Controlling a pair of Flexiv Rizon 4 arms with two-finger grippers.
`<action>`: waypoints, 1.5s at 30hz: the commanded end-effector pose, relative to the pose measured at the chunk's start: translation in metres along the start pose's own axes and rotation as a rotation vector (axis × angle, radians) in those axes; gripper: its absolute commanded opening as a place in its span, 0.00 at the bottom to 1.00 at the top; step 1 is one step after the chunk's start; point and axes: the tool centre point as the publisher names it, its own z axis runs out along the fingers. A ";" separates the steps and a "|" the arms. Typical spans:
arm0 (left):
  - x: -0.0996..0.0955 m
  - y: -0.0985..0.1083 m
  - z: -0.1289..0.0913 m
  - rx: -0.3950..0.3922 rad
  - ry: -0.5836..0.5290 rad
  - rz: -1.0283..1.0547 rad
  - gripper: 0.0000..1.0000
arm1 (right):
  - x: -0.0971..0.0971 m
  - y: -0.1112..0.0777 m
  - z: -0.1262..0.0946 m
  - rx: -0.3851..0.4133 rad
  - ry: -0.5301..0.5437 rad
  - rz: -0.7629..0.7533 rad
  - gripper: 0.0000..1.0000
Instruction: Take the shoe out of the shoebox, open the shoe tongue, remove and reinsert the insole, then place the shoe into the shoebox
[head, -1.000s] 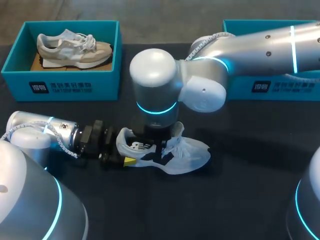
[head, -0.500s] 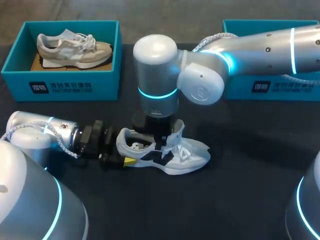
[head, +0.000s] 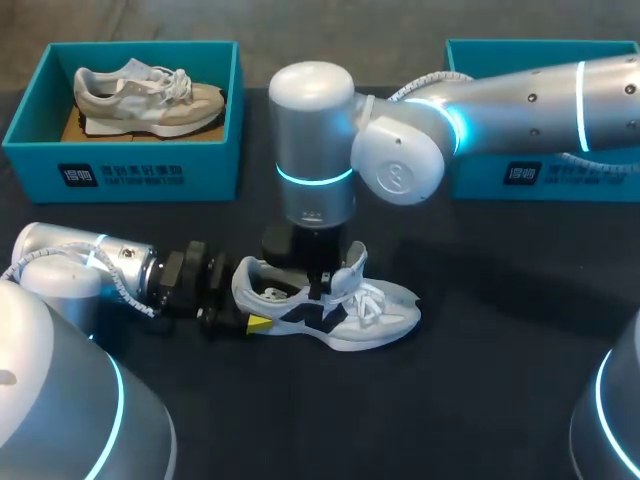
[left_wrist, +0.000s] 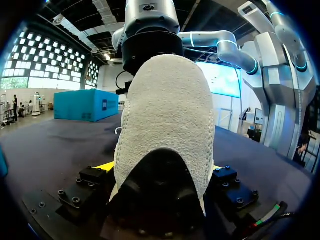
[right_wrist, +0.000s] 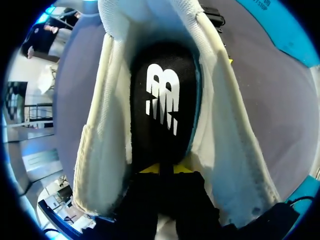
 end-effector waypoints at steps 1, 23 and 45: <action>-0.003 0.003 0.000 0.000 -0.005 -0.001 0.00 | 0.006 0.008 0.044 0.005 0.010 -0.006 0.00; -0.003 0.003 0.000 0.000 -0.005 -0.001 0.00 | 0.024 0.007 -0.003 -0.126 -0.103 -0.039 0.00; -0.003 0.003 0.000 0.000 -0.005 -0.001 0.00 | 0.022 0.006 -0.033 -0.266 -0.191 -0.061 0.00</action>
